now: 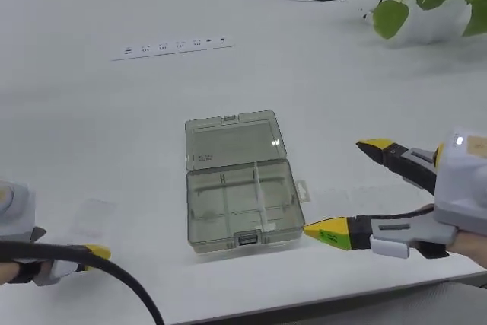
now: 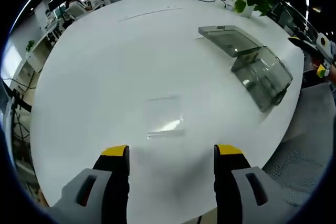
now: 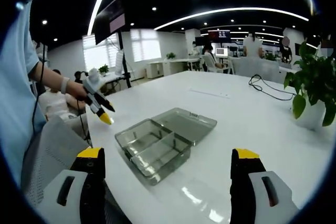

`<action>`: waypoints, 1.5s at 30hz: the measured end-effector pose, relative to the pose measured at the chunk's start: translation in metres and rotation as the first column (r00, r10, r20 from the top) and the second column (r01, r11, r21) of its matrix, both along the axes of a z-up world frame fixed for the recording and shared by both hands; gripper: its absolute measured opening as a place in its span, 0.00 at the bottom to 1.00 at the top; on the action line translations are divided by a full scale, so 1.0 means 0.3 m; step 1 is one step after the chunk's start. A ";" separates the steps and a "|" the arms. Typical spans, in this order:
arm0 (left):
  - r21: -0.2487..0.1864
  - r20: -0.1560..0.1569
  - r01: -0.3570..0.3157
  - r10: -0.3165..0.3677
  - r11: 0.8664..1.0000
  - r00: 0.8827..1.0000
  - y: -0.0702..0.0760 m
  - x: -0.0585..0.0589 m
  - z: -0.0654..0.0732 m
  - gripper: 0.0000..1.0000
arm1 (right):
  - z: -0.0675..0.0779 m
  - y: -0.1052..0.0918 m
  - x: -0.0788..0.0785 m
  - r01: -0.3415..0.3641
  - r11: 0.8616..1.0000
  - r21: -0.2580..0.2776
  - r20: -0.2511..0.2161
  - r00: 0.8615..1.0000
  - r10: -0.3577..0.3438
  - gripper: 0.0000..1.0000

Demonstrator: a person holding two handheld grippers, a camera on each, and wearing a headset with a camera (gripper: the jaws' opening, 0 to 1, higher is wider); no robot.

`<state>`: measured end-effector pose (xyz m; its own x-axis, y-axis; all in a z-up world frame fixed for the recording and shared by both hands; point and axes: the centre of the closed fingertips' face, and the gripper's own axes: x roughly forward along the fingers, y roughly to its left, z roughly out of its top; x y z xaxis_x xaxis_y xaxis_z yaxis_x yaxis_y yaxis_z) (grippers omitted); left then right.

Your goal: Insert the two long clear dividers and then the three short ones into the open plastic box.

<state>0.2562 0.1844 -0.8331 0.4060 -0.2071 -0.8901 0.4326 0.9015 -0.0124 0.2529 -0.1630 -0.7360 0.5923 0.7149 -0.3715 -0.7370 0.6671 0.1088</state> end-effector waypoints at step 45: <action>0.084 -0.186 0.056 -0.039 0.995 0.982 -0.006 0.005 -0.032 0.30 | -0.031 -0.047 -0.056 -0.052 0.993 -0.105 -0.047 0.998 0.047 1.00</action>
